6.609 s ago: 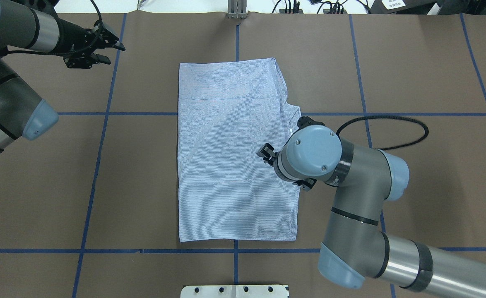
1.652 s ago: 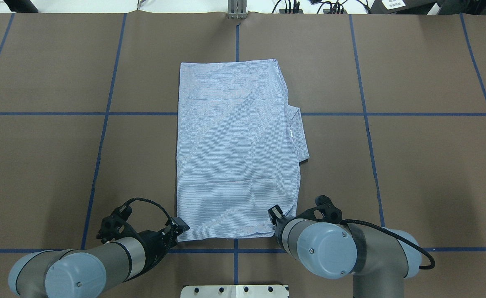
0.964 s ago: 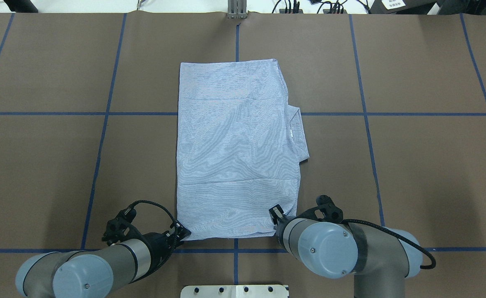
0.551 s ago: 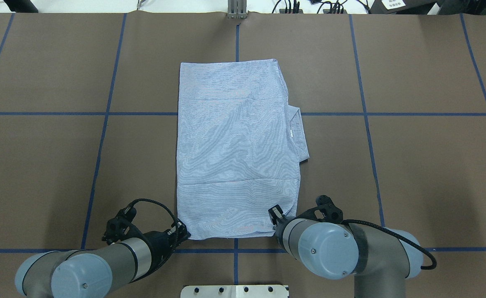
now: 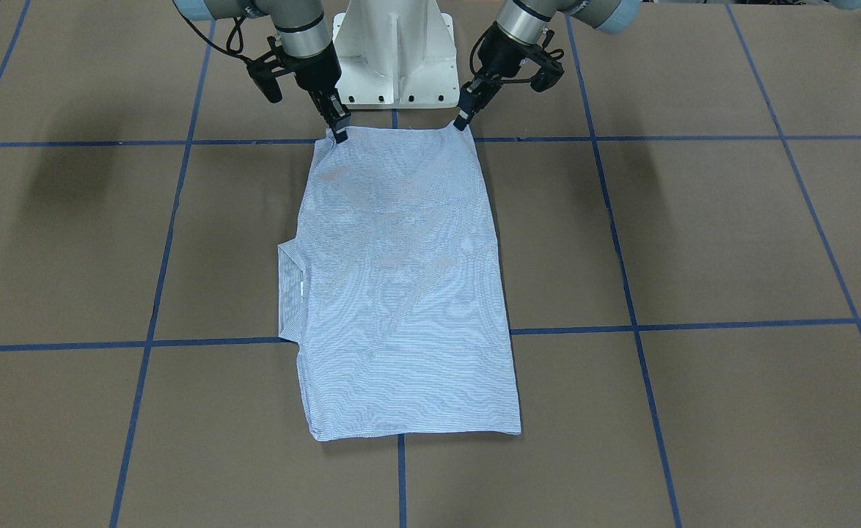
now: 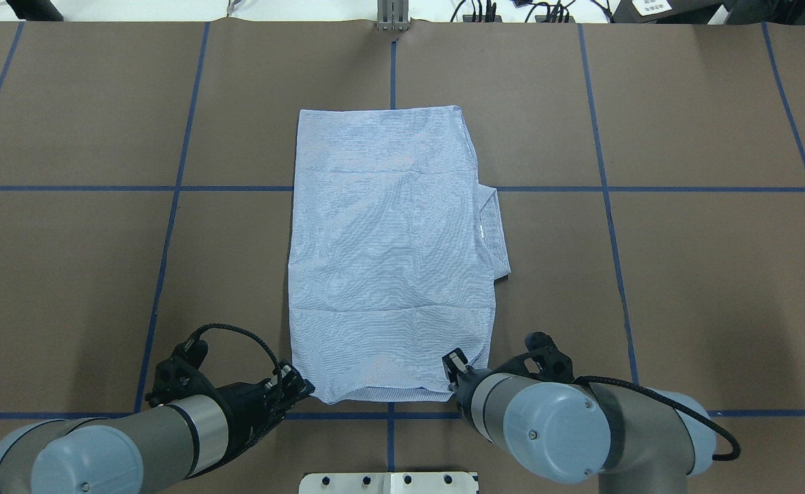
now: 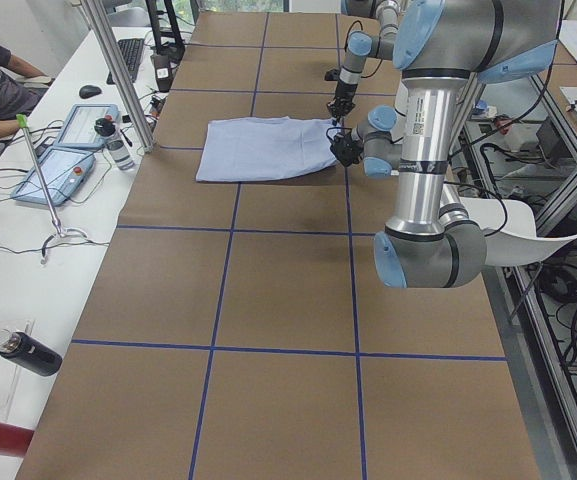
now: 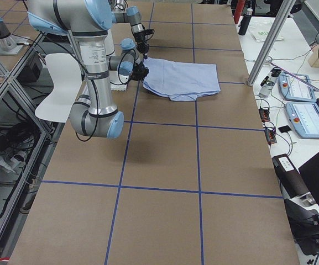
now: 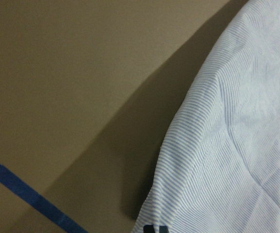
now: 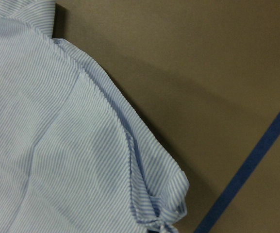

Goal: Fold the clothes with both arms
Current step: 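Lower the left gripper to the near shirt edge and grasp both near corners, then lift the near edge with both grippers and fold it toward the collar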

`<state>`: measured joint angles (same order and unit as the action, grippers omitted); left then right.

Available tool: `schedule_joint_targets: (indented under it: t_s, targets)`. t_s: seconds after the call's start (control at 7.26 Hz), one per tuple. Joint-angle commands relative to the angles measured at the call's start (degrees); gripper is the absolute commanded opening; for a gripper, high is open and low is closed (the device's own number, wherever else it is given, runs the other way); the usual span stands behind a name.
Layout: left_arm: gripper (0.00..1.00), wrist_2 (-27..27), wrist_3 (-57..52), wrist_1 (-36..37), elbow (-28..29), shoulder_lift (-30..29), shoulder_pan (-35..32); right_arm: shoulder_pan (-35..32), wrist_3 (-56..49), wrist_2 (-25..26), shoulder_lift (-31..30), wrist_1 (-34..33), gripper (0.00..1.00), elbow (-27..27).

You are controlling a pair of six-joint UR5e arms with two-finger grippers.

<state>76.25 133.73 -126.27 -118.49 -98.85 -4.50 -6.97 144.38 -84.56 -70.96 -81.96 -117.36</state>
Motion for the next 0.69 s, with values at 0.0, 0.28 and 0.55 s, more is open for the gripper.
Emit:
schedule_joint_targets:
  t_s: [0.0, 0.28, 0.55]
  targets:
    - [0.0, -0.1, 1.7, 2.0, -4.3, 0.7, 2.5, 2.0, 0.2, 0.3, -3.1, -0.1, 0.0, -4.9]
    - [0.0, -0.1, 3.8, 6.5, -9.6, 0.7, 4.1, 3.9, 0.4, 0.3, -5.8, -3.6, 0.0, -11.5]
    - [0.0, 0.0, 4.0, 7.7, -10.5, -0.2, 4.7, 4.1, 0.6, 0.4, -5.0, -7.2, 0.0, -13.8]
